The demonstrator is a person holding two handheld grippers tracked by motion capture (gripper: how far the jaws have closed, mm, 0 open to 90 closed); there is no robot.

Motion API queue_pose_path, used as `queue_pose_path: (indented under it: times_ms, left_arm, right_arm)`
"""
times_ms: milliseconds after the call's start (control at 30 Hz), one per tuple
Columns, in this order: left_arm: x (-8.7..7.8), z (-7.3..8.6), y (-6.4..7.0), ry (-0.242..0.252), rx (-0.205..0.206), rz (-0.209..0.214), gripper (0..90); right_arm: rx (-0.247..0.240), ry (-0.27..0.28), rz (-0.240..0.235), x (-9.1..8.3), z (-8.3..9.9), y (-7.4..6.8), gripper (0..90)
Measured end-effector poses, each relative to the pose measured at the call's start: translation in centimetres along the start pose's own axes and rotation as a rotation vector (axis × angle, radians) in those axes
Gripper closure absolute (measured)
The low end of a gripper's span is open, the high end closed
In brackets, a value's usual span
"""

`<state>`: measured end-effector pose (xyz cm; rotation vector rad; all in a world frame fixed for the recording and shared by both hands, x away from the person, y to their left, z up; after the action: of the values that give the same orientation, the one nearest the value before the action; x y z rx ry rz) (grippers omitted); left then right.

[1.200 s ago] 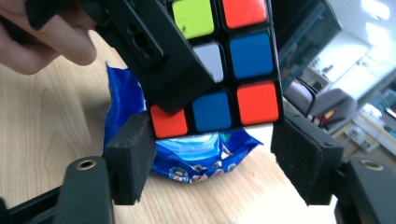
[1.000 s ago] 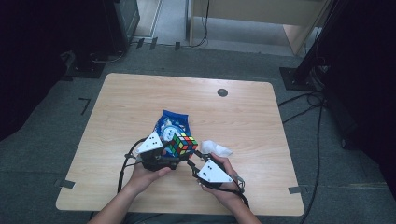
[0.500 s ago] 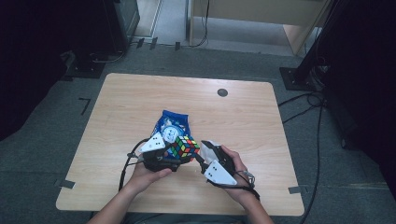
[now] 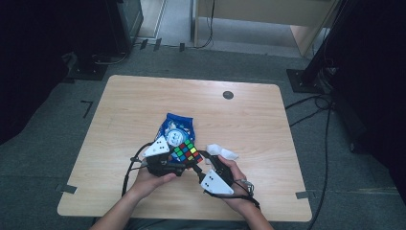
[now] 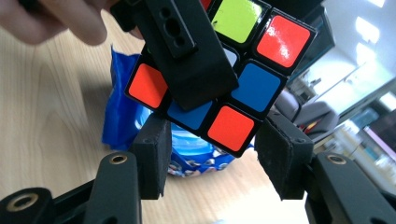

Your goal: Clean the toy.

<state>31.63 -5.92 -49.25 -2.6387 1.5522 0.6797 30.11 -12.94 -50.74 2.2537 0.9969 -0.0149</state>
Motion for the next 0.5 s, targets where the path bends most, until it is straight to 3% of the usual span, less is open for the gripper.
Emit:
queue_pose_path:
  times_ms: [233,367,500]
  left_arm:
    - [0.0,-0.2,-0.1,0.034,0.009,-0.042,33.8]
    - [-0.1,-0.2,-0.4,0.049,0.044,-0.084,34.0]
    - [-0.3,-0.2,-1.0,0.063,0.018,-0.093,34.0]
  right_arm:
    - [0.246,-0.012,0.005,0.3,-0.4,-0.5,47.9]
    - [0.249,-0.010,-0.036,0.5,-0.2,-0.6,44.7]
    - [0.235,-0.115,-0.037,0.5,2.2,0.3,41.9]
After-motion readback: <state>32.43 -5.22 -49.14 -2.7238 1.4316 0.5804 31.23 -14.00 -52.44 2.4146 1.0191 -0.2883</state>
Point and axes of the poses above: each handheld gripper's, and its own axes: x roughly forward along the jaws, z roughly out of its underside, y roughly to its right, the point moved 10 cm from there along x, roughly forward along the jaws, and after that the axes turned 4 degrees about -z, right-handed, at the moved point
